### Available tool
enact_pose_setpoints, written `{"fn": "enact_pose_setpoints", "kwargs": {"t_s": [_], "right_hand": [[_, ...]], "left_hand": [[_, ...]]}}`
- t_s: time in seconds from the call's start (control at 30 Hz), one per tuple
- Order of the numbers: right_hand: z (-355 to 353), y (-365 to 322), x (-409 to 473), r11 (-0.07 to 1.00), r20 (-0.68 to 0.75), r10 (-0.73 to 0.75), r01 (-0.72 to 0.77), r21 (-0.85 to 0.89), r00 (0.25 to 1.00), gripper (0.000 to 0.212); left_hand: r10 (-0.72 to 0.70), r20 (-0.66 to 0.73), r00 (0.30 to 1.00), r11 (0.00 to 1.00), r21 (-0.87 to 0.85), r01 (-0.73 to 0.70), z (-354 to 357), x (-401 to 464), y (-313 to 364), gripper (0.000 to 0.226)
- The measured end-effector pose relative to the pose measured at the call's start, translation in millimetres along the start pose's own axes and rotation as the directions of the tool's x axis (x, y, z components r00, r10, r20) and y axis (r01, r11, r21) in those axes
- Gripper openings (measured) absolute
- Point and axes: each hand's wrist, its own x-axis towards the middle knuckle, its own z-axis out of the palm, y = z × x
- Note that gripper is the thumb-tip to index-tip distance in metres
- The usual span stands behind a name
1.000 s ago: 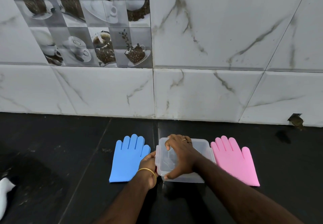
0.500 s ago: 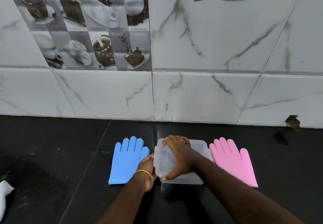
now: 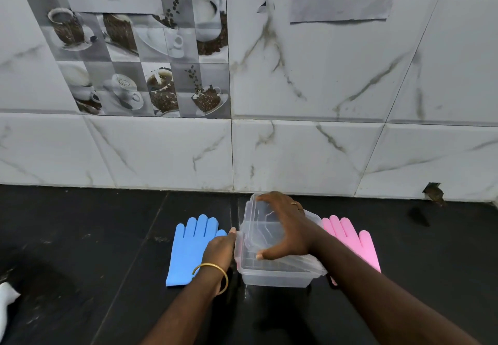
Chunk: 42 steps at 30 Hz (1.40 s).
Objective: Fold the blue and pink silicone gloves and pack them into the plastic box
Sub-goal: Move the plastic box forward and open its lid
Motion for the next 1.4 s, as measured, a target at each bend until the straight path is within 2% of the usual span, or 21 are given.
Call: {"fn": "enact_pose_setpoints", "kwargs": {"t_s": [0.07,0.13,0.23,0.3,0.4,0.53,0.6,0.73,0.8,0.93,0.97,1.07,1.1,1.17,1.27,1.33,1.4], "right_hand": [[-11.7,-8.6,1.2,0.995,-0.106,-0.058,0.066,0.071,0.993,0.110],[-20.7,-17.3,4.7,0.976,-0.226,-0.107,0.146,0.164,0.968,0.112],[-30.3,-25.0,8.4,0.914,-0.362,-0.069,0.204,0.350,0.930,0.116],[-34.3,-26.0,7.2,0.846,-0.396,-0.020,0.227,0.483,0.918,0.115],[-35.0,-21.2,2.8,0.742,-0.431,0.064,0.247,0.624,0.900,0.107],[-29.8,-3.5,-8.1,0.546,-0.418,0.212,0.247,0.801,0.883,0.102],[-26.0,9.7,-12.7,0.483,-0.381,0.246,0.228,0.846,0.891,0.100],[-20.3,31.5,-30.6,0.428,-0.238,0.293,0.096,0.899,0.926,0.101],[-17.7,44.6,-32.5,0.408,-0.148,0.331,0.000,0.913,0.932,0.098],[-17.5,61.0,-16.7,0.480,-0.107,0.561,-0.216,0.850,0.821,0.092],[-19.2,63.0,-9.8,0.485,-0.111,0.596,-0.246,0.839,0.795,0.082],[-21.4,70.6,8.4,0.473,-0.130,0.655,-0.270,0.839,0.744,0.023],[-19.3,76.6,15.1,0.503,-0.157,0.680,-0.300,0.811,0.716,0.017],[-14.3,88.6,25.6,0.564,-0.182,0.698,-0.375,0.736,0.693,0.031],[-4.1,102.0,36.3,0.585,-0.137,0.703,-0.459,0.669,0.697,0.054],[3.1,110.1,39.3,0.552,-0.078,0.726,-0.512,0.658,0.683,0.070],[8.8,114.7,38.7,0.514,-0.023,0.734,-0.533,0.672,0.679,0.075]], "left_hand": [[0.133,-0.019,0.991,0.991,-0.016,-0.134,1.7,-13.5,10.0,0.025],[0.204,0.030,0.978,0.978,-0.037,-0.203,7.3,-24.9,19.6,0.016],[0.148,0.107,0.983,0.984,-0.115,-0.136,13.1,-32.6,28.4,0.014],[0.088,0.120,0.989,0.986,-0.153,-0.069,10.1,-33.9,32.9,0.017],[0.060,0.153,0.986,0.954,-0.299,-0.011,3.0,-29.9,37.8,0.023],[0.093,0.153,0.984,0.939,-0.341,-0.036,-6.1,-22.9,42.9,0.015],[0.101,0.141,0.985,0.926,-0.375,-0.041,-10.8,-18.0,45.9,0.016],[0.128,0.077,0.989,0.916,-0.390,-0.088,-16.7,-9.8,48.6,0.018],[0.135,0.042,0.990,0.934,-0.338,-0.113,-11.1,5.8,51.9,0.021],[0.193,-0.030,0.981,0.958,-0.209,-0.195,-1.1,32.5,66.4,0.031],[0.200,-0.039,0.979,0.963,-0.175,-0.204,1.1,38.1,71.2,0.035],[0.188,0.002,0.982,0.978,-0.095,-0.187,9.8,57.6,77.8,0.041],[0.176,0.017,0.984,0.983,-0.054,-0.175,12.7,65.0,77.2,0.041],[0.156,0.038,0.987,0.988,0.004,-0.156,17.2,77.4,76.1,0.037],[0.127,0.079,0.989,0.992,-0.006,-0.127,21.4,89.1,75.3,0.028],[0.089,0.109,0.990,0.996,0.013,-0.091,24.4,96.6,72.6,0.039],[0.051,0.133,0.990,0.996,0.061,-0.060,27.4,100.9,68.4,0.053]]}}
